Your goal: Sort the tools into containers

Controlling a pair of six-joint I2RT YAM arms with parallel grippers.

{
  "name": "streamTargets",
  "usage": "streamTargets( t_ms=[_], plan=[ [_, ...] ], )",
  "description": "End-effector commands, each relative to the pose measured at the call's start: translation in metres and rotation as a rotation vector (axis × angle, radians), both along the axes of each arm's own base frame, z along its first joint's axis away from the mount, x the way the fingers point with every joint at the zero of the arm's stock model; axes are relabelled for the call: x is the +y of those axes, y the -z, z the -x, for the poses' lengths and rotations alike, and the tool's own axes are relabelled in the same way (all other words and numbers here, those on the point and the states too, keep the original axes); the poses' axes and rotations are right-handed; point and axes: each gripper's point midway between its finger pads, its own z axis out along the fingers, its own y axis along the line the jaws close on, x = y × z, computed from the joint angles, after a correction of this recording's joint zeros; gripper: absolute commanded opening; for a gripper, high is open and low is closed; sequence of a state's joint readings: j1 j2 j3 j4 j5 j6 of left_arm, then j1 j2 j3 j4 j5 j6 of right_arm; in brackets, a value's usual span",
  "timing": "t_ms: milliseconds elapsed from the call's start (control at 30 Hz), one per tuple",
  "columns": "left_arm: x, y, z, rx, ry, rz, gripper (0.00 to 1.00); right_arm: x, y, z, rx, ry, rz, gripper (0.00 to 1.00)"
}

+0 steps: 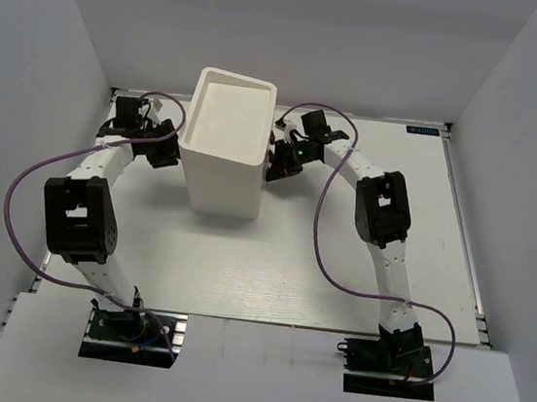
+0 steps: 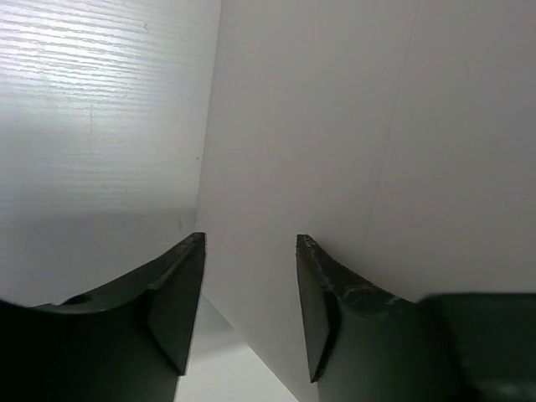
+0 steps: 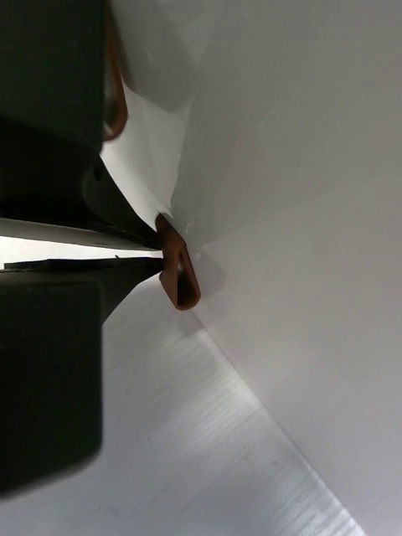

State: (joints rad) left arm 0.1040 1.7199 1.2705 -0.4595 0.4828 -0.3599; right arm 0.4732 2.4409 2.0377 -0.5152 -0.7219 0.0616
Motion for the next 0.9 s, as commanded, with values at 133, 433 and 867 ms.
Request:
streamTargets(
  t_ms=[133,433,867],
  plan=[
    [0.026,-0.023,0.020,0.022,-0.146,-0.082,0.75,-0.018,-0.027,-0.005,-0.154,0.099,0.119,0.12],
    [0.074,-0.101,0.061,-0.145,-0.366,-0.303,0.87,-0.139,-0.074,0.010,-0.549,0.224,0.379,0.91],
    [-0.019,-0.194,0.147,-0.623,0.096,-0.163,1.00,-0.204,-0.129,0.103,-0.495,0.475,0.383,0.90]
  ],
)
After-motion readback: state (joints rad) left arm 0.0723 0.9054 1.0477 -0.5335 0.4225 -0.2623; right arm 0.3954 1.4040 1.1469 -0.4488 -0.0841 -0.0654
